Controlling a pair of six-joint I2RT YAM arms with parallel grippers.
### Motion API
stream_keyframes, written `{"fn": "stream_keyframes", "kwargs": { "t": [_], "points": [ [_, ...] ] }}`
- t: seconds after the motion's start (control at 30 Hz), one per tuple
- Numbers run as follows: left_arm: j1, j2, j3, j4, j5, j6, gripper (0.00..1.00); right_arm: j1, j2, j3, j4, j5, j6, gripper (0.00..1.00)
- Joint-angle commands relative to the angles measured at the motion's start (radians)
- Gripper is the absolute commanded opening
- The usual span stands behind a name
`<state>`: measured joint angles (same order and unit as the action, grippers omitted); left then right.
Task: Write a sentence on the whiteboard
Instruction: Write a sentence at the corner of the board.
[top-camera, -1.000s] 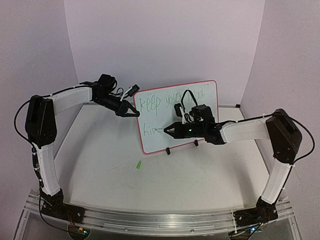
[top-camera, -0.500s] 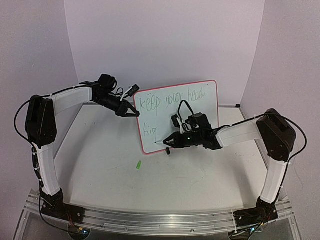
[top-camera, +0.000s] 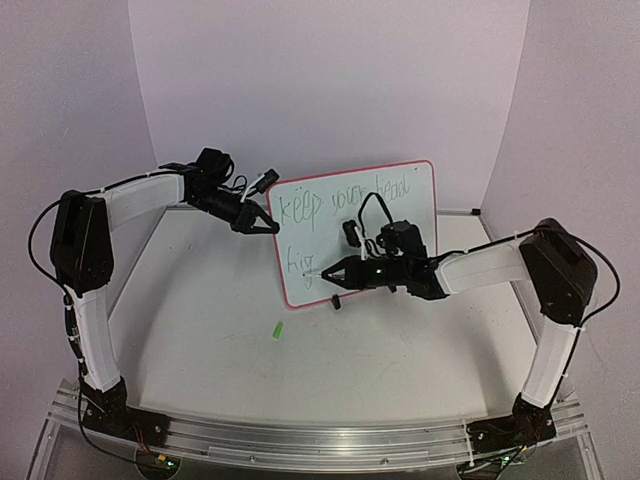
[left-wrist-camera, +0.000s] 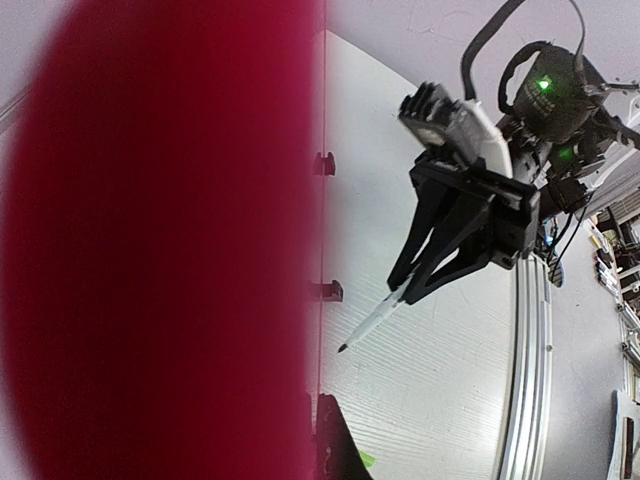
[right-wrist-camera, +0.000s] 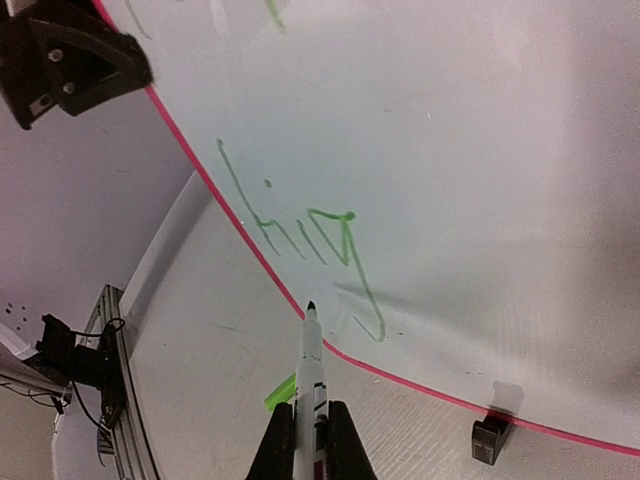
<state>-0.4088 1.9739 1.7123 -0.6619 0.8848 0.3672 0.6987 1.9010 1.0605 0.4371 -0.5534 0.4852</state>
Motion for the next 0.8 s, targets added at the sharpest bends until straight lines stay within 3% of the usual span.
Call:
{"fn": "stream_keyframes", "kwargs": {
  "t": [0.0,0.4,0.77],
  "points": [
    [-0.026,-0.027,-0.021,-0.009,-0.035,0.032,0.00,-0.004,-0.148,-0.034,0.126,-0.055,0.021,0.00],
    [-0.030,-0.034,-0.025,-0.008,-0.037,0.032,0.00,-0.014,-0.285,-0.071,0.015,0.034,-0.035,0.00],
    [-0.036,-0.028,-0.029,-0.010,-0.044,0.033,0.00,-0.067,-0.230,-0.042,-0.020,0.005,-0.076,0.00]
  ]
}}
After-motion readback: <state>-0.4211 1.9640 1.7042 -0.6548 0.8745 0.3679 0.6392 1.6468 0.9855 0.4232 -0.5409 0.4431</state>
